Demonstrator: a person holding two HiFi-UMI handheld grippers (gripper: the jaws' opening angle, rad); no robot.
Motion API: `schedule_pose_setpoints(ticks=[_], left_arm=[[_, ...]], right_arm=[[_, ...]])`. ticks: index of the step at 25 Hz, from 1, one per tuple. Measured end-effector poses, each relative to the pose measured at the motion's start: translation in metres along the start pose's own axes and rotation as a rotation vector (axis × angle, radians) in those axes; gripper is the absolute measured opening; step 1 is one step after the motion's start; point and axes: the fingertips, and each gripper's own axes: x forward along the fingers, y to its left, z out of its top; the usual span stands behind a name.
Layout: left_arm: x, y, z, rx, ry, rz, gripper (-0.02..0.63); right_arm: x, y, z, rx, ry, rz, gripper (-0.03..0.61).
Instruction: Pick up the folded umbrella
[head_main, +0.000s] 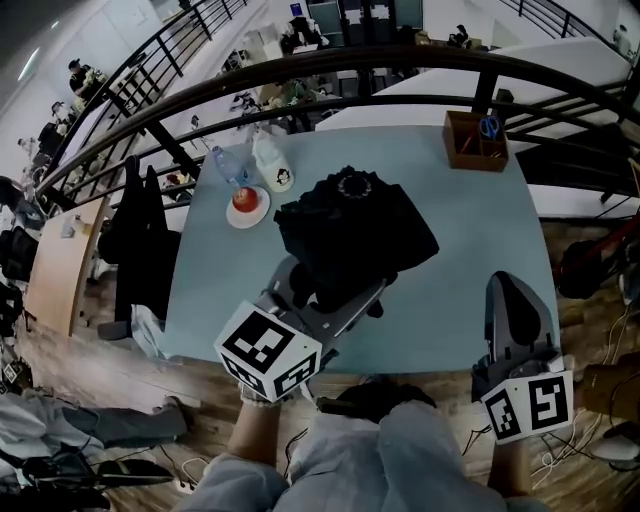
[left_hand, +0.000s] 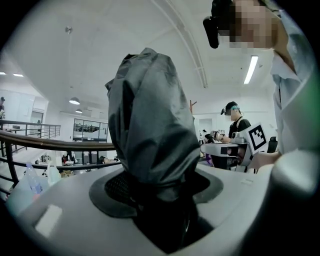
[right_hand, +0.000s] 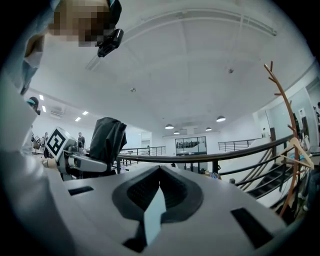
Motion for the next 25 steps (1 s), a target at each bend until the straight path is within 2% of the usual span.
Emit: schedule_pose_setpoints(ticks=[5, 18, 22, 25], left_arm=[[-0.003, -0.033, 0.009, -0.031, -0.031, 0.029, 0.287], [-0.016, -0.102, 0.018, -0.043, -0.056, 0.133, 0.287], [-0.017, -0.13, 0.016, -0.033, -0.047, 0.149, 0.287], [-0.018, -0.136, 0.019, -0.039, -0.051, 0.158, 0.287]], right_arm=[[-0.017, -0.012, 0.007, 0.003, -0.001, 0.042, -0.001], [-0.069, -0.033, 0.013, 0.014, -0.012, 0.146, 0.0], [-0.092, -0.041, 0.009, 0.023, -0.021, 0.17, 0.0], [-0.093, -0.04, 0.01, 0.025, -0.021, 0.189, 0.0]])
